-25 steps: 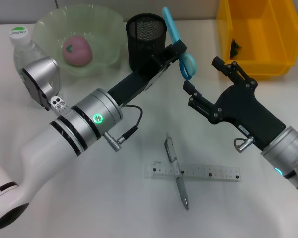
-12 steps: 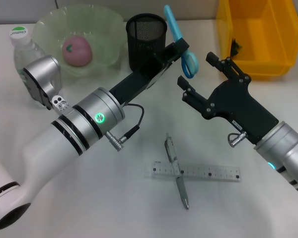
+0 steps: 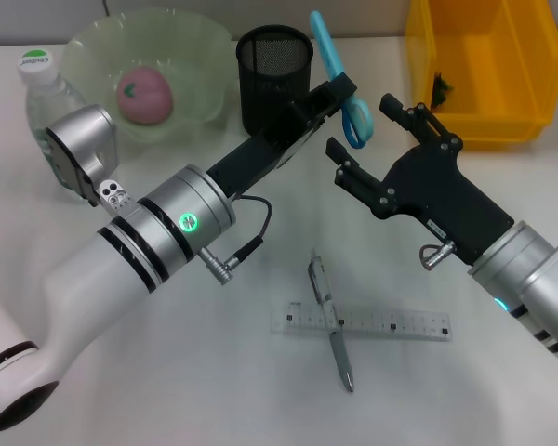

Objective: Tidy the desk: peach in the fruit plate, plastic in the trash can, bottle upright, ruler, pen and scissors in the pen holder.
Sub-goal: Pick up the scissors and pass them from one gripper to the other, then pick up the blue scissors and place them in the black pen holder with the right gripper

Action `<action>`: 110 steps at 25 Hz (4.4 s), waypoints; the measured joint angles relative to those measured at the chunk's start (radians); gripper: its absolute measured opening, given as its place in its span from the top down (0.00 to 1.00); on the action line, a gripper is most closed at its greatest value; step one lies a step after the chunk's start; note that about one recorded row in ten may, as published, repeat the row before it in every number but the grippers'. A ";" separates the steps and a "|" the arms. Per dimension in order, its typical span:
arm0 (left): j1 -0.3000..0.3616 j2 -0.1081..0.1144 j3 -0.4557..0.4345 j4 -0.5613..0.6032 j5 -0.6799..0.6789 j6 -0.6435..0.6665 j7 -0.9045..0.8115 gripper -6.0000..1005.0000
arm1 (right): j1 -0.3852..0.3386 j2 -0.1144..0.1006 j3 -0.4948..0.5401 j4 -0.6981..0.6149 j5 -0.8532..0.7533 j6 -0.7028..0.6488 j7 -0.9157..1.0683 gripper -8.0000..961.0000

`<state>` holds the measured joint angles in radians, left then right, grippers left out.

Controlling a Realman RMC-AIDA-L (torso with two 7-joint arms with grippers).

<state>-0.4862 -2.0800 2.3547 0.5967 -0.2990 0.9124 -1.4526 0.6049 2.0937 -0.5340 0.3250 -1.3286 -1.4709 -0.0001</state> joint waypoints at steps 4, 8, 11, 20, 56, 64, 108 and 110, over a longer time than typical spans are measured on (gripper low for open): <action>0.000 0.000 0.000 0.000 0.000 0.000 0.000 0.73 | 0.003 0.000 0.000 0.002 0.000 0.001 0.000 0.18; -0.001 0.000 0.000 -0.001 0.000 0.000 0.000 0.73 | 0.005 0.000 0.001 0.001 -0.008 0.003 0.000 0.22; -0.003 0.000 0.000 -0.002 0.002 0.000 0.000 0.73 | 0.006 0.000 0.021 0.000 -0.037 0.009 0.000 0.31; -0.002 0.000 0.000 -0.003 0.005 0.000 0.000 0.73 | -0.001 0.000 0.131 0.001 -0.132 0.043 0.000 0.56; -0.002 0.005 -0.030 -0.135 0.086 0.154 0.327 0.51 | -0.046 -0.012 0.179 -0.383 -0.308 -0.010 0.750 0.90; 0.052 0.008 -0.040 -0.250 0.095 0.297 0.608 0.22 | 0.019 -0.046 0.013 -0.885 -0.518 0.018 1.456 0.89; 0.088 0.006 -0.042 -0.363 0.103 0.311 0.927 0.20 | 0.581 -0.097 -0.453 -0.871 -1.158 0.388 2.175 0.86; 0.088 0.006 -0.042 -0.361 0.103 0.311 0.927 0.20 | 0.584 -0.094 -0.453 -0.873 -1.162 0.391 2.178 0.86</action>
<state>-0.3979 -2.0739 2.3132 0.2353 -0.1961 1.2231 -0.5254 1.1892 1.9998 -0.9871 -0.5485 -2.4907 -1.0803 2.1776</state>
